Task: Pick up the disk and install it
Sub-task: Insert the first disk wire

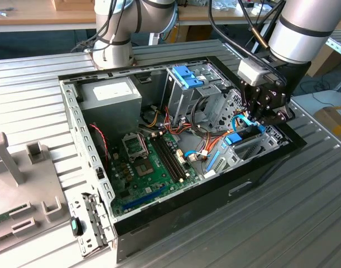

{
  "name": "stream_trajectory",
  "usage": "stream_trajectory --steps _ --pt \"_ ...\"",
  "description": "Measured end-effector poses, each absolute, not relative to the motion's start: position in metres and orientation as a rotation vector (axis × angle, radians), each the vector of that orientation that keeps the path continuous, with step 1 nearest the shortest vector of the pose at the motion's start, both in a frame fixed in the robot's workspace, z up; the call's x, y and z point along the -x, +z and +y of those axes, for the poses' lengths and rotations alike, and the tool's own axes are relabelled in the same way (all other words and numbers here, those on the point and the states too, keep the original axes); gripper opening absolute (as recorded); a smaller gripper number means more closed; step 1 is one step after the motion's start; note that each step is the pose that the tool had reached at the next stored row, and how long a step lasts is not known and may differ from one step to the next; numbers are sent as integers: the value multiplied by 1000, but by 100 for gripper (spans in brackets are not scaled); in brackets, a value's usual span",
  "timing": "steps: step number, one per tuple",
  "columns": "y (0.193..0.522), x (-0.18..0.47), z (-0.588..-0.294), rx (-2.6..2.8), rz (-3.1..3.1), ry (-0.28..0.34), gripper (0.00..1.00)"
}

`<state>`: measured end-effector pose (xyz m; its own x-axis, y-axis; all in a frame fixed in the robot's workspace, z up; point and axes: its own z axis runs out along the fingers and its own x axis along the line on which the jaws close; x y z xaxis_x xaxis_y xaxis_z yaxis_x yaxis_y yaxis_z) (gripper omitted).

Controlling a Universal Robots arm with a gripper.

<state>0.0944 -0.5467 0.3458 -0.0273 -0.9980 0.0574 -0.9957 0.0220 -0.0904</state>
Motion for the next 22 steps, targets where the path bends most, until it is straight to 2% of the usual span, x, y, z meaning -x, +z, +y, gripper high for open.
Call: stream_trajectory --steps 22 --pt "348 -94 -547 2158 2251 -167 16"
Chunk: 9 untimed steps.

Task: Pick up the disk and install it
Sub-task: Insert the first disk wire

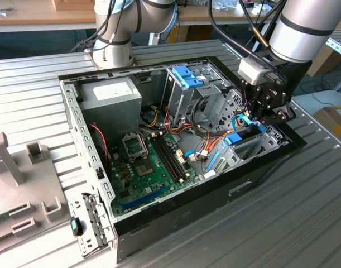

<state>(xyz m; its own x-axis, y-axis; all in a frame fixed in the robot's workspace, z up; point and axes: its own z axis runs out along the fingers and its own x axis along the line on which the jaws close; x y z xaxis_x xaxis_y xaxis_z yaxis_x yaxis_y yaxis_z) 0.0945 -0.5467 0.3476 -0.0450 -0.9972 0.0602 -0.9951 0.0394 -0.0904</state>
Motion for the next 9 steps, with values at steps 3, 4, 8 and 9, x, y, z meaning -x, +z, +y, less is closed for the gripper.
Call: stream_trajectory --steps 3,4,8,9 --pt "347 -94 -547 2157 2251 -167 16" --pt "346 -94 -547 2157 2251 -167 16" --pt "344 -94 -547 2157 2251 -167 16" --pt "344 -94 -547 2157 2251 -167 16"
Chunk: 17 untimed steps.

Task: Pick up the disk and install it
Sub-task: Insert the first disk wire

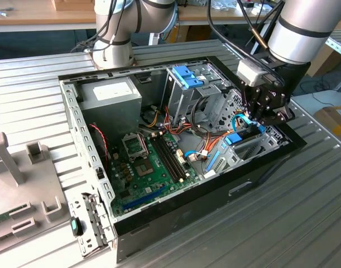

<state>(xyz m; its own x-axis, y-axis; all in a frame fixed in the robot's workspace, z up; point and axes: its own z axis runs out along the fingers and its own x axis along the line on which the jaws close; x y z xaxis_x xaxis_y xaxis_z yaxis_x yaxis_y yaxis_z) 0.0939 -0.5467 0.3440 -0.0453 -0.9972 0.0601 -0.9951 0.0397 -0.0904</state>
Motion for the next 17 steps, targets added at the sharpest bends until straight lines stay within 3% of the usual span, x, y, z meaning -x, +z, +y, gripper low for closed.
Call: stream_trajectory --steps 17 --pt "349 -92 -547 2156 2252 -169 16"
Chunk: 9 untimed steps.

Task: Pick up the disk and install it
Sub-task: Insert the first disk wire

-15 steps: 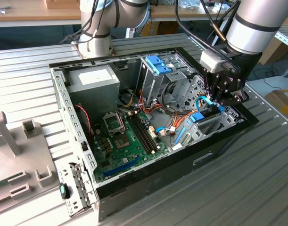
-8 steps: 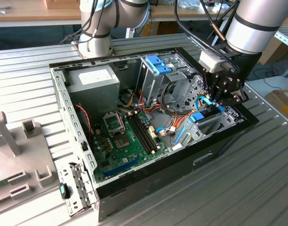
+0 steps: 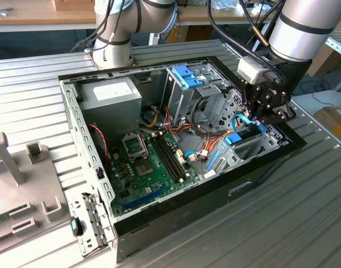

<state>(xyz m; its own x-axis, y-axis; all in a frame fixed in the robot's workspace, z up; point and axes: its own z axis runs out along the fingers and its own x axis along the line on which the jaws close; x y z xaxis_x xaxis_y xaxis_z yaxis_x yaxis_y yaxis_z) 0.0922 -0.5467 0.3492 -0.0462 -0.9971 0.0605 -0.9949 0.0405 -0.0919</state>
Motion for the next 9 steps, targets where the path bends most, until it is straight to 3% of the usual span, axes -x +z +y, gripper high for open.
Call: stream_trajectory --steps 9 --pt "347 -94 -547 2157 2253 -173 16"
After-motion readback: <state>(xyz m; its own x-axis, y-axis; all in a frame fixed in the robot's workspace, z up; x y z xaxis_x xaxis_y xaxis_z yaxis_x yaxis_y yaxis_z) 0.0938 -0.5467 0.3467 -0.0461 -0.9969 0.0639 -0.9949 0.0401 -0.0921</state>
